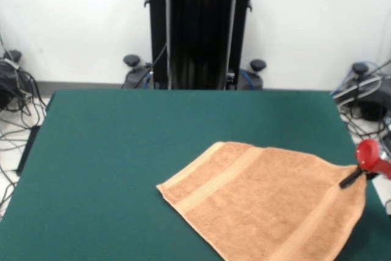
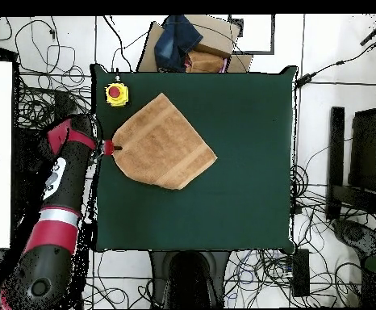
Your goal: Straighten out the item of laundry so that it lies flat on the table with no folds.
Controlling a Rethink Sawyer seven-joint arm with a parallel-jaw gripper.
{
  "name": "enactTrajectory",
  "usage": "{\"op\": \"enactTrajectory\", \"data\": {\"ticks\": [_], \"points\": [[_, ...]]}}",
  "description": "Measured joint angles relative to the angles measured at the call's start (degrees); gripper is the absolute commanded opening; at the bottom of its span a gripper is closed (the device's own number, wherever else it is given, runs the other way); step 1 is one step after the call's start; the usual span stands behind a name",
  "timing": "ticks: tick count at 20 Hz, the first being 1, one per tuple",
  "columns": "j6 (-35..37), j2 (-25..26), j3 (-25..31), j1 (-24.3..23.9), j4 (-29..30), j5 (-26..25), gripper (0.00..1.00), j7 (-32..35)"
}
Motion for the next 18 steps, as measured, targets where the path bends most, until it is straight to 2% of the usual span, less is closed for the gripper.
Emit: {"op": "enactTrajectory", "data": {"ticks": [4,8,14,18], "points": [[0.25,0.63,-0.02,0.1,-1.54,0.45,0.0,1.77],[0.23,0.16,0.14,0.23,-0.5,0.39,0.0,1.97],[-2.07,-5.5,1.59,0.35,9.34,-2.39,0.0,1.97],[-6.49,-10.88,2.45,-0.5,17.88,-6.08,0.0,1.97]]}}
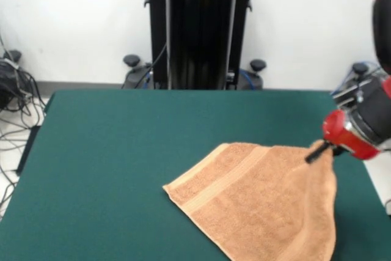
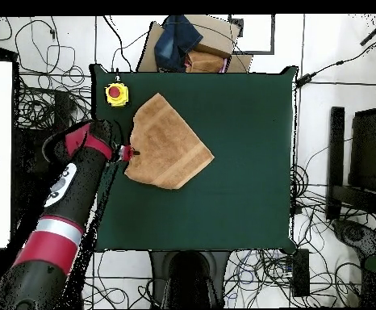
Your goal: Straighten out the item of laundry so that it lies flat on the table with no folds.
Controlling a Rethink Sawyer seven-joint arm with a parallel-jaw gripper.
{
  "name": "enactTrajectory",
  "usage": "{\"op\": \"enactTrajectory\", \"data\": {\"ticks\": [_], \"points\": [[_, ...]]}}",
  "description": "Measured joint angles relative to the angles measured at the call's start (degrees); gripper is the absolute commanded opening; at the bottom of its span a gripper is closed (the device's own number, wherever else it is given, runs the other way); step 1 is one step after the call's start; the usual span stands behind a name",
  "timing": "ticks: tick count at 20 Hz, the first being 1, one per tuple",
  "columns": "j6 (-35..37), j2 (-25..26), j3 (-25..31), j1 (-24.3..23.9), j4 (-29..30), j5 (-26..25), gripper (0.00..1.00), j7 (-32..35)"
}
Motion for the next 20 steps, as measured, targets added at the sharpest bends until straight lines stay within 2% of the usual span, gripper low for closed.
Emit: {"op": "enactTrajectory", "data": {"ticks": [6,13,14,19,20], "points": [[-5.04,-3.21,0.51,-2.18,4.61,-3.22,0.0,0.0],[-5.47,-6.69,2.04,-3.6,8.31,-5.66,0.0,-0.02],[-5.6,-9.55,3.28,-3.98,11.71,-6.93,0.0,-0.33],[-6.58,-17.79,5.83,-5.88,20.78,-10.69,0.0,-1.76],[-7.22,-22.25,6.88,-7.63,25.2,-12.85,0.0,-3.32]]}}
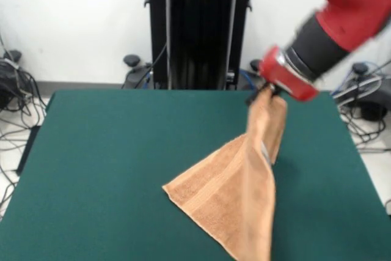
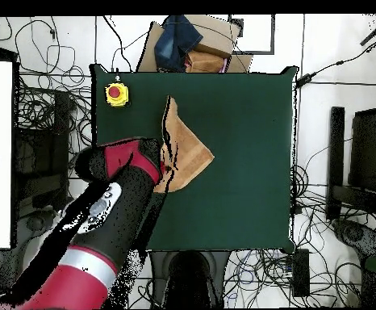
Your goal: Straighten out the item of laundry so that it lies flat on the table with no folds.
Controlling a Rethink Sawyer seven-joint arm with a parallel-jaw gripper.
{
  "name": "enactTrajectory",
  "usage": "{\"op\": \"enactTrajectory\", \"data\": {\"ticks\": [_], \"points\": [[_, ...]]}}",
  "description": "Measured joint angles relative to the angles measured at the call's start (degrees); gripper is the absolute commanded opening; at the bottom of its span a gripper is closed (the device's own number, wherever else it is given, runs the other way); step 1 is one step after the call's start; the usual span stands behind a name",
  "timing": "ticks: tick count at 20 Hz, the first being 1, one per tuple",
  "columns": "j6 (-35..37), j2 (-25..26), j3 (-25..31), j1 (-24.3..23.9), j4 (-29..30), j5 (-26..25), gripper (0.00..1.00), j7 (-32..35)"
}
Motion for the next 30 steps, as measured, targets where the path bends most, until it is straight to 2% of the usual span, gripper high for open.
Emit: {"op": "enactTrajectory", "data": {"ticks": [7,14,23,30], "points": [[-1.97,-11.85,2.9,-7.32,11.62,-6.23,0.0,-5.88],[-1.97,-17.07,5.34,-10.23,18.22,-9.6,0.0,-7.39],[-1.98,-19.74,9.4,-9.97,23.49,-9.84,0.0,-7.4],[-2.0,-19.6,10.97,-9.44,24.71,-9.82,0.0,-7.4]]}}
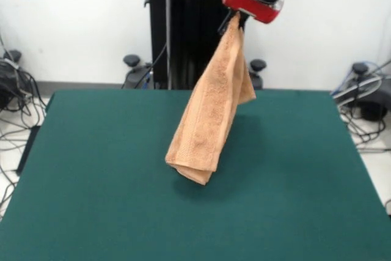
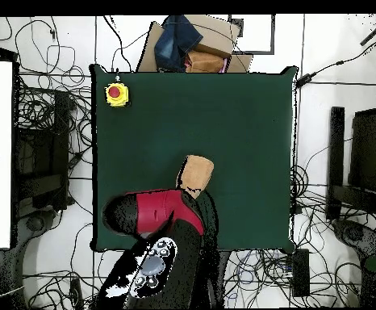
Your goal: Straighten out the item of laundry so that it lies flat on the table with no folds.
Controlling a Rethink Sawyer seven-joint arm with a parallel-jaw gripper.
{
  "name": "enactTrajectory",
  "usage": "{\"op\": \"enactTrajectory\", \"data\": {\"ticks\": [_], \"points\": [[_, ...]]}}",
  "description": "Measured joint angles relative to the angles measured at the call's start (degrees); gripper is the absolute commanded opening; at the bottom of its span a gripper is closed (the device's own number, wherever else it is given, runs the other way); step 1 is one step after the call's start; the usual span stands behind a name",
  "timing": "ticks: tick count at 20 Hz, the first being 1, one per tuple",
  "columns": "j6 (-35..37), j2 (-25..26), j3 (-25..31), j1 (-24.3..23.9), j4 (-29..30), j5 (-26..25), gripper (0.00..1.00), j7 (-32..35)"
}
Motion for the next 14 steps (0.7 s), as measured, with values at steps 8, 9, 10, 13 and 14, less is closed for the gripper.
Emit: {"op": "enactTrajectory", "data": {"ticks": [8,9,10,13,14], "points": [[0.01,6.72,0.66,5.07,-3.6,0.6,0.0,0.07],[0.02,7.35,0.68,5.55,-4.1,0.84,0.0,0.1],[0.02,7.98,0.69,6.03,-4.6,1.07,0.0,0.13],[0.02,11.85,0.71,8.77,-8.25,3.23,0.0,0.13],[0.04,12.81,0.73,9.44,-9.29,3.96,0.0,0.13]]}}
